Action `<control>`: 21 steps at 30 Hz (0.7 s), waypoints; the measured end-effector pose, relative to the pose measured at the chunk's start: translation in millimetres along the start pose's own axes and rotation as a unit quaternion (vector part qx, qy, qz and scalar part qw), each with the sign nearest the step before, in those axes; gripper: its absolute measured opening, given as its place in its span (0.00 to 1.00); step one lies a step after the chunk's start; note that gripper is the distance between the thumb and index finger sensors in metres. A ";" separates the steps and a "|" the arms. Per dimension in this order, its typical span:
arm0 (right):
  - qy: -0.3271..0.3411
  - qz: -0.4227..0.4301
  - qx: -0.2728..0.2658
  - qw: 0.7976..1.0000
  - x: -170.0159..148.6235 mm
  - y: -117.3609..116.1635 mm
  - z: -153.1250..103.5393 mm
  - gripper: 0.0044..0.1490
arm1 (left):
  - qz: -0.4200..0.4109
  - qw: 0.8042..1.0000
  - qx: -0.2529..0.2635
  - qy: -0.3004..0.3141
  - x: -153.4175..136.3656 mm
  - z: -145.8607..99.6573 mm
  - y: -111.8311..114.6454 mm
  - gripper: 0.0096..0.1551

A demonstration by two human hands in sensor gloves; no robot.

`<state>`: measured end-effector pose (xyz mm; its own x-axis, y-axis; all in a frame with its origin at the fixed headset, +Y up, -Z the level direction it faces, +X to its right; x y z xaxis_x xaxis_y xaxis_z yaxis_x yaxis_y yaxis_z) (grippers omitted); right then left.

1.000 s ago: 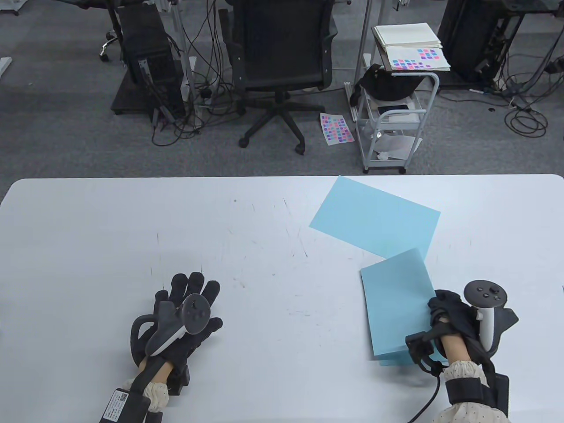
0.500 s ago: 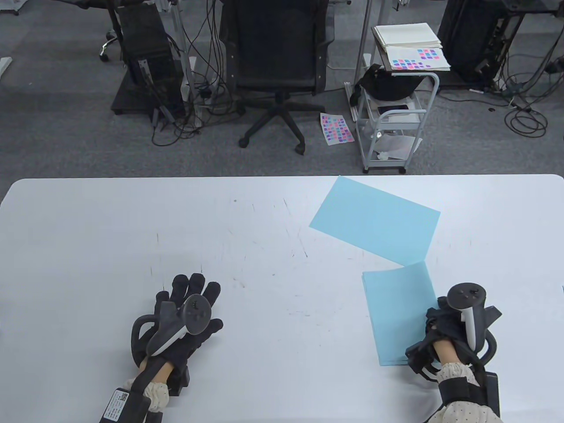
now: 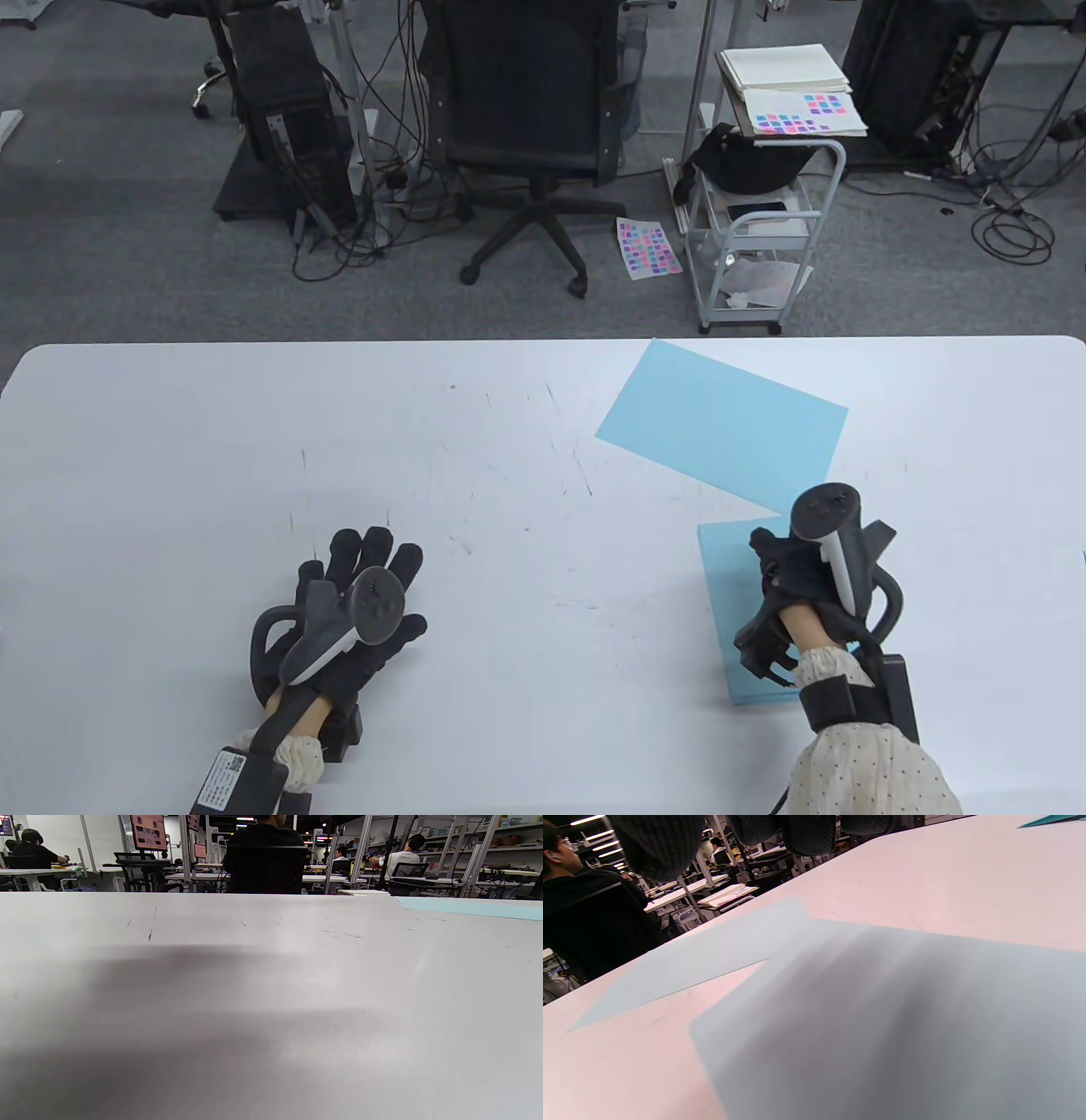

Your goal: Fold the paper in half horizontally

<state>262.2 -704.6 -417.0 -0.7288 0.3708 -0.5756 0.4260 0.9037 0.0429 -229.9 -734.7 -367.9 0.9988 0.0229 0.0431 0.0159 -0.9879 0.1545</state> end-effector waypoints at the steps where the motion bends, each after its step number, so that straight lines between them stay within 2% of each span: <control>1: 0.006 -0.004 0.002 1.000 12.3 -1.3 3.6 0.49 | -0.003 1.000 0.001 0.001 -0.2 -0.1 -0.2 0.48; 6: 0.004 -0.012 0.015 1.000 49.4 -15.3 30.4 0.49 | -0.003 1.000 0.003 0.002 0.3 0.3 -0.8 0.48; 9: -0.015 -0.033 0.032 0.999 60.3 -27.5 53.4 0.49 | -0.007 1.000 0.002 0.002 0.3 0.5 -0.1 0.48; 15: -0.062 -0.055 0.057 0.995 67.8 -49.1 97.0 0.48 | 0.000 1.000 -0.003 -0.003 0.1 1.7 2.3 0.48; 21: -0.114 -0.067 0.083 0.988 62.5 -66.3 128.0 0.47 | -0.002 1.000 -0.007 -0.008 -1.8 1.3 2.1 0.48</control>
Point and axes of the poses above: the tracker on the back of each hand, its own x axis roughly to the thumb side, its own z axis roughly from the wrist to the fingertips, y = z × x, the point moved 5 cm from there along z, roughly from the wrist to the fingertips, and after that the axes turned 1 degree about z, right-handed, at the moved point
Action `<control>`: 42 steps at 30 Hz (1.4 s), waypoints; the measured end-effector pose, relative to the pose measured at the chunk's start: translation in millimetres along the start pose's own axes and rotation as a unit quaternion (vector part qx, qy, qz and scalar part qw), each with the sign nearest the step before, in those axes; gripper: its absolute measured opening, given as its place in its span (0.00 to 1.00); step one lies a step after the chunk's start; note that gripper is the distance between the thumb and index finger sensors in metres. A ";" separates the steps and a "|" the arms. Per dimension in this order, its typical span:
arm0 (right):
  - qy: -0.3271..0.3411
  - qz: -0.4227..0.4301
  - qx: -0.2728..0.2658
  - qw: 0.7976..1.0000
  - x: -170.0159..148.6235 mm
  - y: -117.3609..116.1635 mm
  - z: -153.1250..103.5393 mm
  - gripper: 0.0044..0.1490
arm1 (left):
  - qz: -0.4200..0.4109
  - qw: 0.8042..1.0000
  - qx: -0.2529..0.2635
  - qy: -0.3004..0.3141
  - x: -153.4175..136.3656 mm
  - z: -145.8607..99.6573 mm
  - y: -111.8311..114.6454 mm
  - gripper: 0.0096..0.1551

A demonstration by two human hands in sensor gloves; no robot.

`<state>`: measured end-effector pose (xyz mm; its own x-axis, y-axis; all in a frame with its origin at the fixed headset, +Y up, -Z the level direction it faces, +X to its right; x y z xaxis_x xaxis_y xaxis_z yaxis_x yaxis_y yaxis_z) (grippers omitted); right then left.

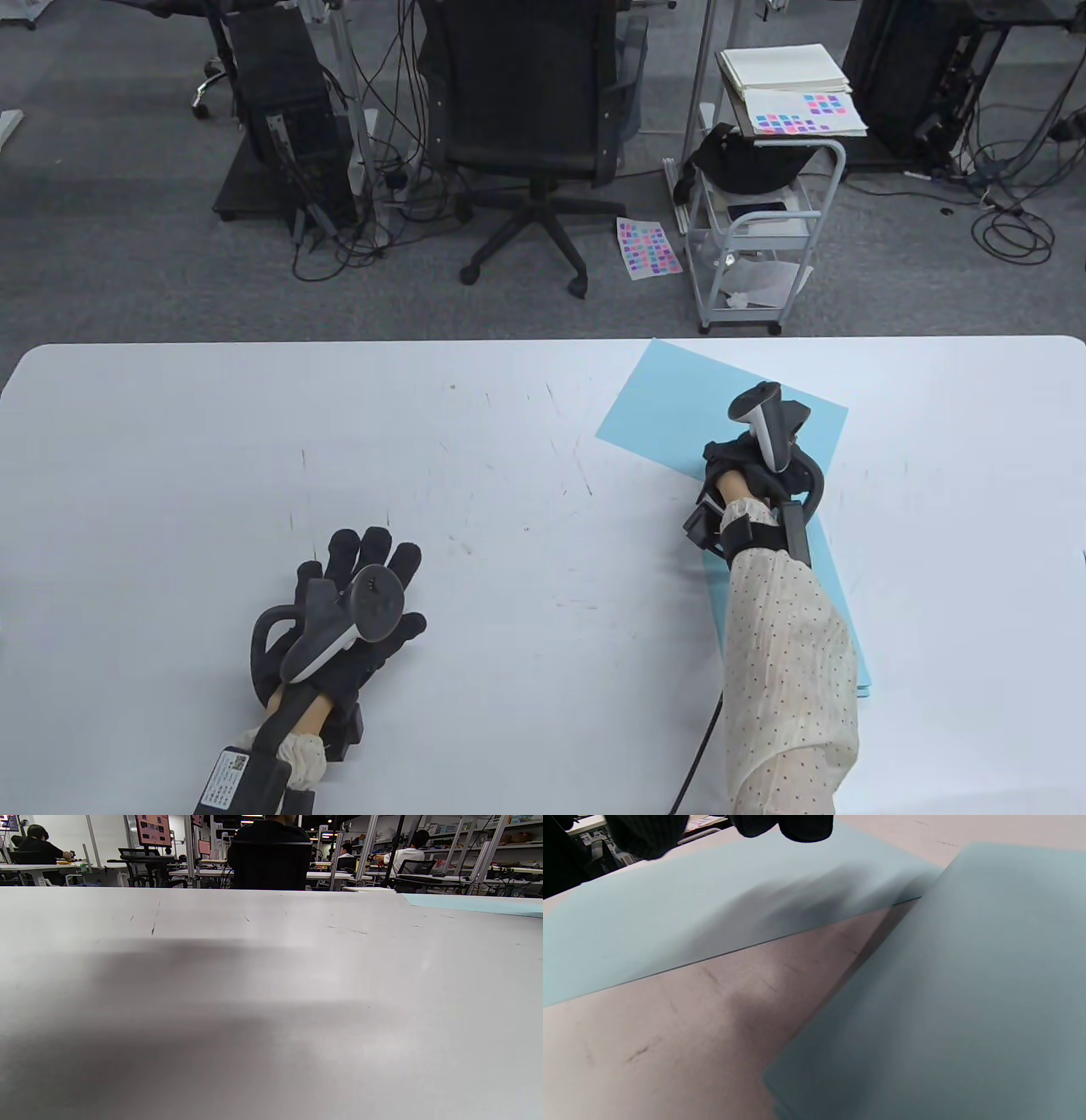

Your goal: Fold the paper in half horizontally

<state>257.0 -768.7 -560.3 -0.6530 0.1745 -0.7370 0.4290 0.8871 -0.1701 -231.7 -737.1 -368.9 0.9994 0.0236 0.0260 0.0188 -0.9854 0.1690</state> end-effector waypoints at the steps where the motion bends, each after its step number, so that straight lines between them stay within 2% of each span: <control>1: -0.009 -0.010 -0.004 1.000 -0.9 -1.7 4.8 0.47 | 0.001 1.000 0.000 -0.002 -0.8 0.2 0.0 0.48; 4: -0.026 -0.032 -0.010 0.999 -2.6 -7.9 14.9 0.46 | 0.002 1.000 -0.008 -0.005 -2.9 2.3 2.9 0.48; 7: -0.036 -0.058 0.010 0.998 -2.5 -16.7 21.3 0.46 | 0.002 1.000 -0.017 -0.006 -4.7 4.6 6.4 0.48; 12: -0.040 -0.116 -0.012 0.992 2.2 -20.7 21.9 0.44 | 0.001 1.000 -0.021 -0.009 -5.6 5.2 7.8 0.48; 18: -0.024 -0.118 -0.015 0.993 6.7 -22.7 29.2 0.44 | 0.000 1.000 -0.018 -0.009 -5.6 4.8 7.3 0.48; 32: 0.034 -0.097 -0.038 0.994 23.6 -25.5 8.2 0.42 | 0.000 1.000 -0.018 -0.007 -5.5 4.9 7.3 0.47; 37: 0.058 -0.099 -0.010 0.993 33.0 -33.6 2.1 0.41 | 0.009 1.000 -0.018 -0.005 -4.6 4.5 6.7 0.48; 42: 0.109 -0.083 0.024 0.990 50.3 -48.6 -11.8 0.40 | 0.004 1.000 -0.017 -0.005 -5.4 4.8 6.1 0.48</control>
Point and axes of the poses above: the tracker on the back of each hand, its own x axis roughly to the thumb side, its own z axis roughly from the wrist to the fingertips, y = z × x, the point moved 5 cm from there along z, roughly from the wrist to the fingertips, and after that the axes turned 1 degree about z, right-handed, at the moved point
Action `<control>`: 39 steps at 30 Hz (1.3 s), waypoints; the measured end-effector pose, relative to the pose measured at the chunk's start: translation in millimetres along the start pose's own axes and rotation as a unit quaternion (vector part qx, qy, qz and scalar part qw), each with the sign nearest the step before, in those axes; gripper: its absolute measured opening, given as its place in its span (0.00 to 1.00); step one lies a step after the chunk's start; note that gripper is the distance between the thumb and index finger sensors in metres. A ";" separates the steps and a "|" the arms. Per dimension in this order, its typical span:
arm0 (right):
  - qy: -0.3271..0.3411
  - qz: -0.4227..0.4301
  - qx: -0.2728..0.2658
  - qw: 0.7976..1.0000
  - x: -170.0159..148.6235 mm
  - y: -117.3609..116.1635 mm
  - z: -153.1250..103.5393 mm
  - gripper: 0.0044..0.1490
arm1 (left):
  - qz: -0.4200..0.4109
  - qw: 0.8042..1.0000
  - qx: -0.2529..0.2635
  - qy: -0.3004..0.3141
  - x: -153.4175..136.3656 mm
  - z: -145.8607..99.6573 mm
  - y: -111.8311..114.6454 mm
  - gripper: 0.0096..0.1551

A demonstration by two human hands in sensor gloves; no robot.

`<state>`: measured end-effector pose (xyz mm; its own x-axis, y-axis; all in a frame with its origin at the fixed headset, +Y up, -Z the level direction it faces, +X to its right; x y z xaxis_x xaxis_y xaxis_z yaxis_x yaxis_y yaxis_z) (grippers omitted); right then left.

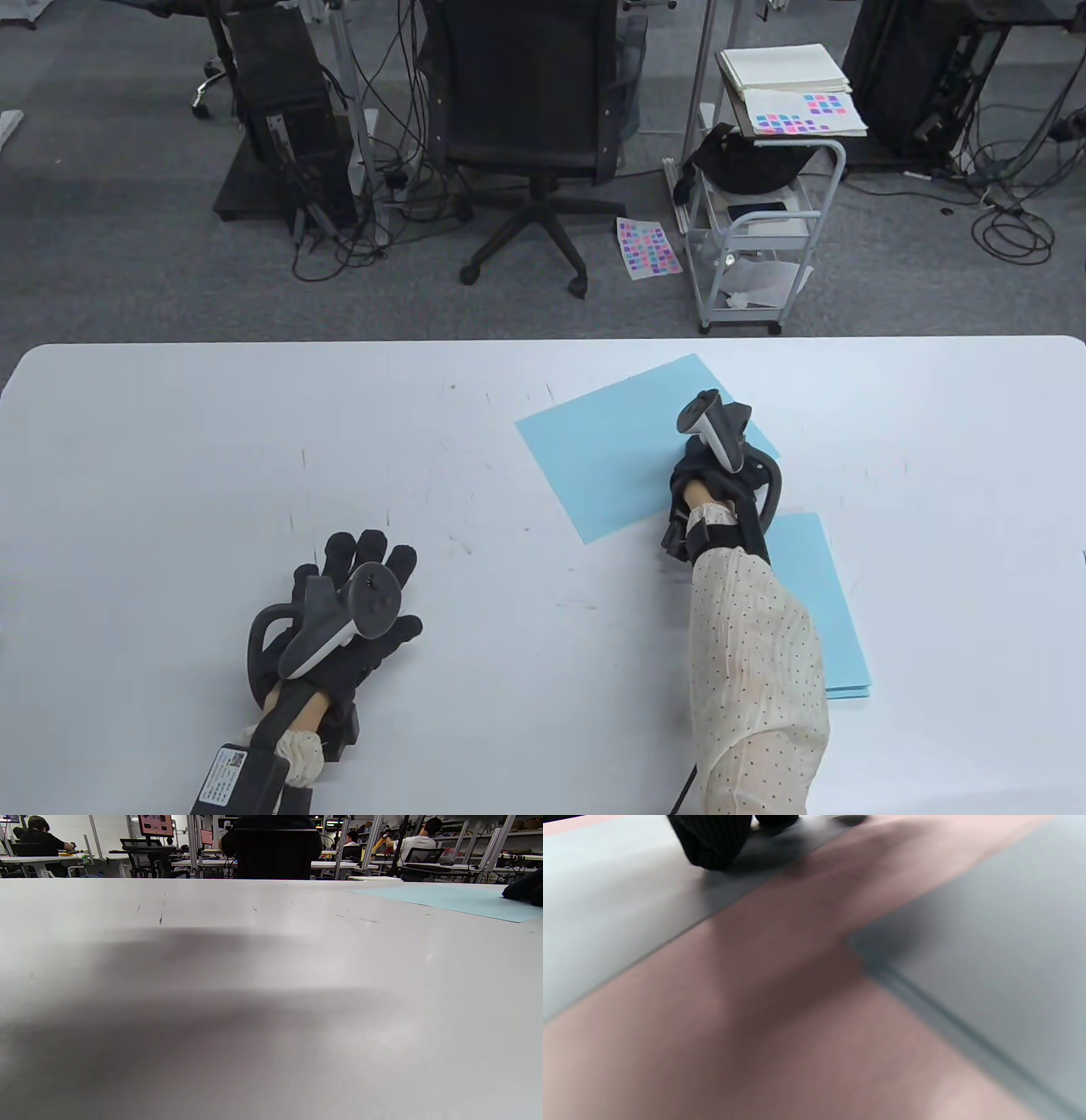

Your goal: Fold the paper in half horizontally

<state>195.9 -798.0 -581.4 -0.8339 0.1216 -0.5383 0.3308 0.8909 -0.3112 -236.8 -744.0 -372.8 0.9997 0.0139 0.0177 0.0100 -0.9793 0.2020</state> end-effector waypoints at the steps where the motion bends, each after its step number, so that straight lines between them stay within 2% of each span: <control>1: 0.008 0.001 0.004 1.000 3.6 -1.9 -2.3 0.40 | 0.000 1.000 0.000 0.000 0.1 -0.2 0.0 0.48; 9: 0.113 -0.022 0.036 0.993 38.9 -21.8 -26.4 0.39 | 0.002 1.000 -0.003 0.004 2.7 -0.5 1.0 0.48; 18: 0.206 -0.057 0.049 0.976 62.5 -39.9 -57.1 0.38 | 0.004 1.000 -0.004 0.010 6.7 -1.2 1.7 0.48; 39: 0.336 -0.091 0.098 0.932 69.1 -80.7 -131.8 0.38 | 0.007 1.000 -0.003 0.022 15.6 -3.2 4.5 0.48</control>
Point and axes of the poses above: the tracker on the back of each hand, its own x axis roughly to the thumb side, its own z axis roughly from the wrist to the fingertips, y = z × x, the point moved 5 cm from there along z, roughly from the wrist to the fingertips, and after that the axes turned 1 degree about z, right-handed, at the moved point
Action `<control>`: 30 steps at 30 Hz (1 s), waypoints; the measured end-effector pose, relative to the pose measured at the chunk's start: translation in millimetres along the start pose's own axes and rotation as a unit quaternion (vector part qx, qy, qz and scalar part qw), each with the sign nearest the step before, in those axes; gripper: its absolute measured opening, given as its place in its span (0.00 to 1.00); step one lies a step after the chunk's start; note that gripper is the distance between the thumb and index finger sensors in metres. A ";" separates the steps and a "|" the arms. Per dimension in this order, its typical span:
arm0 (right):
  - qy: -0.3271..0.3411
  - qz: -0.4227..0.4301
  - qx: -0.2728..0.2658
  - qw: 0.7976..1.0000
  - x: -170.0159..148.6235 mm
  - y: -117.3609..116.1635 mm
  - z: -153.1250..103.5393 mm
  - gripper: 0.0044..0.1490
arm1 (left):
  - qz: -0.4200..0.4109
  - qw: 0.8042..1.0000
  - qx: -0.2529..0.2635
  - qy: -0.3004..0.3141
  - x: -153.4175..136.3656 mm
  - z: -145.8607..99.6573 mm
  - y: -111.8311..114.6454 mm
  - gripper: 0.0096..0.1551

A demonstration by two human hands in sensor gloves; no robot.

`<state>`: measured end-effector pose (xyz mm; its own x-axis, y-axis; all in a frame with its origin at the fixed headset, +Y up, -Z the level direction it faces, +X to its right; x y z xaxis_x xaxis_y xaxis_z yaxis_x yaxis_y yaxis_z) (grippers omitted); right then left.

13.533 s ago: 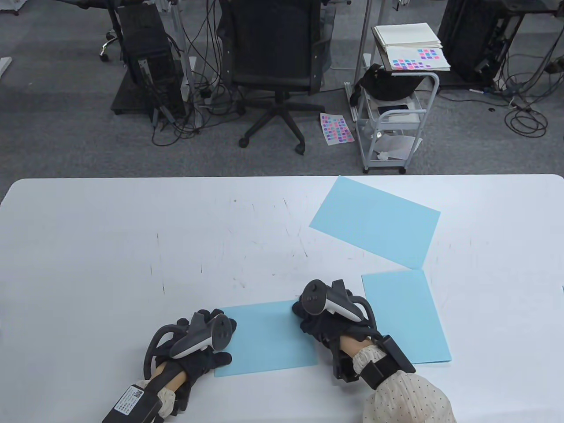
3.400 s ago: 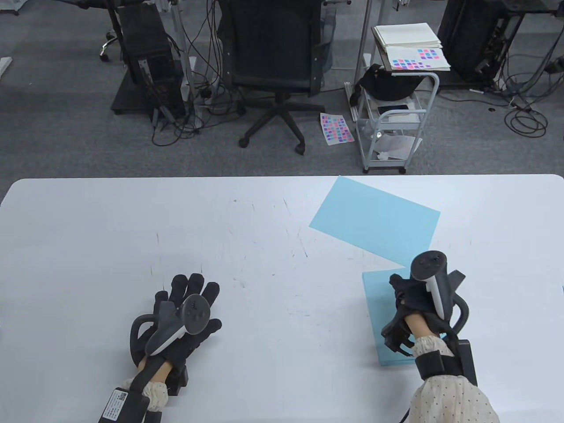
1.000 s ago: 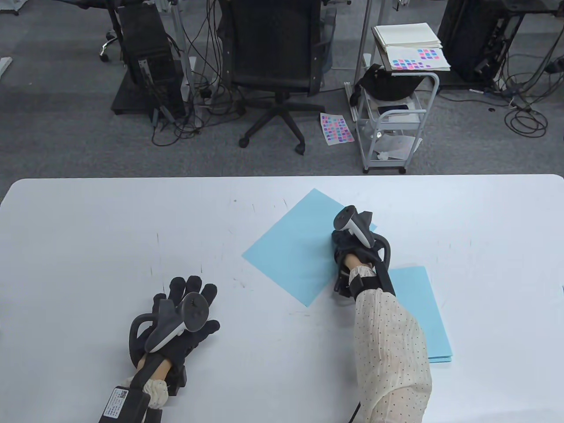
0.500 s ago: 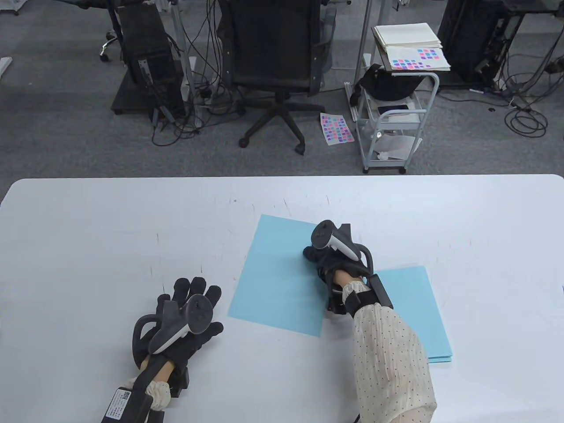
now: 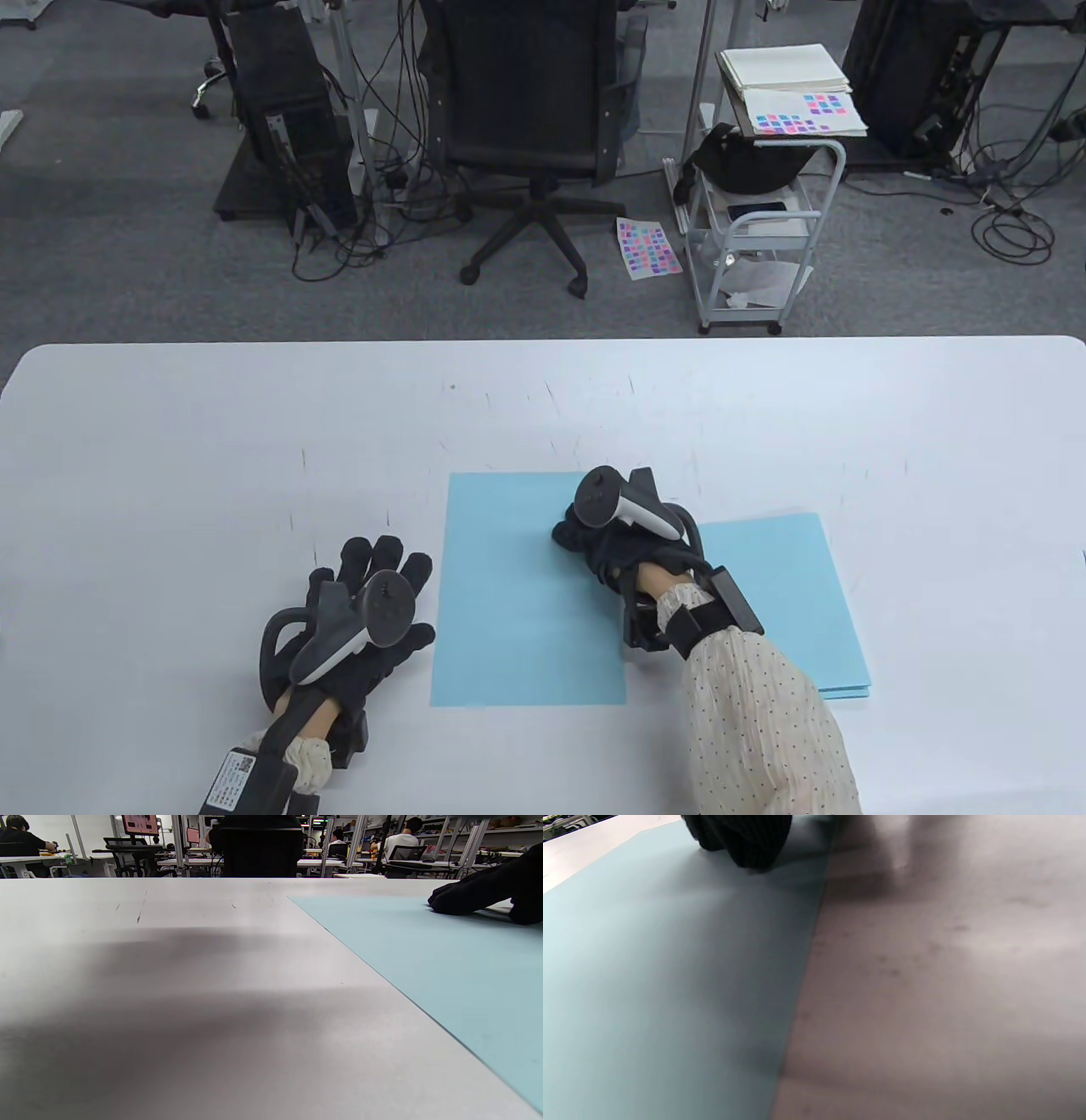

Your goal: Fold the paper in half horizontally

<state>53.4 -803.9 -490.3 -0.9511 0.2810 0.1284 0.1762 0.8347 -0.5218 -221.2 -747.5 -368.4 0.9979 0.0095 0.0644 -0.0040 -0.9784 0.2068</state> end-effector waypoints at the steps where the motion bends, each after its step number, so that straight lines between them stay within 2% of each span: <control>1: 0.003 -0.001 -0.002 1.000 1.3 -0.5 -0.9 0.38 | 0.000 1.000 0.000 0.001 0.6 0.0 0.2 0.48; 6: 0.020 0.001 -0.030 0.999 7.1 2.9 -7.8 0.37 | 0.006 1.000 0.000 0.002 0.9 0.5 1.2 0.48; 12: 0.056 0.011 -0.066 0.996 9.1 10.2 -48.6 0.38 | 0.005 1.000 -0.002 -0.003 -2.0 0.5 2.0 0.48; 18: 0.069 0.024 -0.060 0.996 -4.3 -9.8 -93.1 0.38 | 0.010 1.000 -0.001 -0.001 0.8 0.0 1.8 0.48; 21: 0.062 0.030 -0.055 0.996 -12.6 -21.0 -104.1 0.38 | 0.012 1.000 -0.003 0.000 1.9 0.0 2.6 0.48; 30: 0.050 0.013 -0.022 0.998 -17.8 -50.6 -112.9 0.42 | 0.015 1.000 -0.009 -0.001 3.1 -1.2 2.8 0.48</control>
<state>90.1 -797.6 -371.0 -0.9163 0.3464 0.2010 0.2130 0.8466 -0.4878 -218.2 -750.0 -366.4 0.9974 -0.0196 0.0689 -0.0345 -0.9743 0.2226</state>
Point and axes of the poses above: the tracker on the back of each hand, its own x axis roughly to the thumb side, its own z axis roughly from the wrist to the fingertips, y = z × x, the point moved 5 cm from there along z, roughly from the wrist to the fingertips, and after that the axes turned 1 degree about z, right-handed, at the moved point
